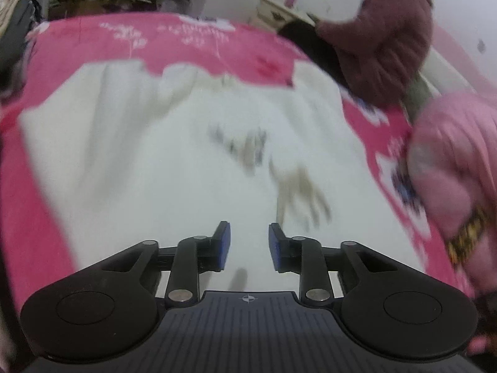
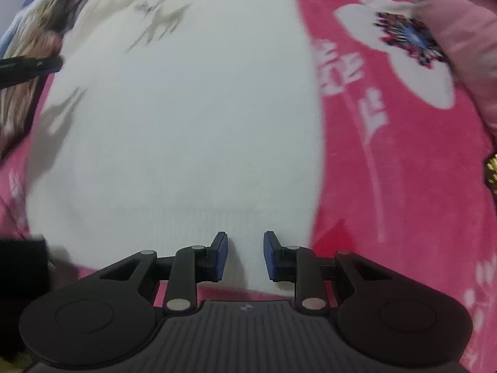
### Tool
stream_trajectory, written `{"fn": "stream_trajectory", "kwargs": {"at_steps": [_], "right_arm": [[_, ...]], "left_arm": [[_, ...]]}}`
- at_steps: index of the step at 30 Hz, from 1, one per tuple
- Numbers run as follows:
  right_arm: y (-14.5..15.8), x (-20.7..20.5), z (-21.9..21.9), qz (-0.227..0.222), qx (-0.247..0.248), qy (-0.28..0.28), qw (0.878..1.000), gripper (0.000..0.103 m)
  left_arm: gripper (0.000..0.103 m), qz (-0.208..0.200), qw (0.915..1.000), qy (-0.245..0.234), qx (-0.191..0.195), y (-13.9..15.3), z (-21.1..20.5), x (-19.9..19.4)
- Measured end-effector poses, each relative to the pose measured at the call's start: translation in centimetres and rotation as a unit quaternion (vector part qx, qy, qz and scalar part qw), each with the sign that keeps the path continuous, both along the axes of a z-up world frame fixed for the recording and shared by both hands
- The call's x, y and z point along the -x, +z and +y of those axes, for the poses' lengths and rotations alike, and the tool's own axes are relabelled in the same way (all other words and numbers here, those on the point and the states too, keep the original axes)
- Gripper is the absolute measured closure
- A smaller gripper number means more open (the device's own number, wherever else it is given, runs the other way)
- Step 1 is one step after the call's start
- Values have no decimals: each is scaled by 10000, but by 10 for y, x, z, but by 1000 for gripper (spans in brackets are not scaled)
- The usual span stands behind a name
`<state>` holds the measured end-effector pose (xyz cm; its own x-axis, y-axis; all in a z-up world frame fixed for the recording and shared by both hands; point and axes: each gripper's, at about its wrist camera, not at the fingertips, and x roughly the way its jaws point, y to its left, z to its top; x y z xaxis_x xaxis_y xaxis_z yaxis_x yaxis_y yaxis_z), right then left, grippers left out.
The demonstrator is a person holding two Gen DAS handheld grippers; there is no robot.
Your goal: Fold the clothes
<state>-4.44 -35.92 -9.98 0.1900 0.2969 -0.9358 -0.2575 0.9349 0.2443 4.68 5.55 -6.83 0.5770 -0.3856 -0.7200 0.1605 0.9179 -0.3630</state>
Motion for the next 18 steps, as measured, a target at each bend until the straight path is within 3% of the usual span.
{"fn": "stream_trajectory", "kwargs": {"at_steps": [4,7,10,13,16,18], "right_arm": [[38,-52,-18,-521,-817,-559,9937,72],[47,-101,-16,-910,-1128,-988,9845,66],[37,-150,1,-882,-1740,-1100,9746,66],[21,-195,40,-774,-2118,-839,9706,65],[7,-226,98,-670,-2320,-345,9698,64],[2,-240,134,-571,-2542,-86,9654,62]], "left_arm": [[74,-76,9989,464,10,-8,-20,-57],[74,52,9968,737,295,-19,-18,-63],[74,104,9960,848,278,-31,-7,-48],[74,-183,9936,1081,285,-26,12,-19],[70,-1022,9792,1750,-71,-2,41,3],[63,-1304,9570,2568,-353,8,66,6]]}}
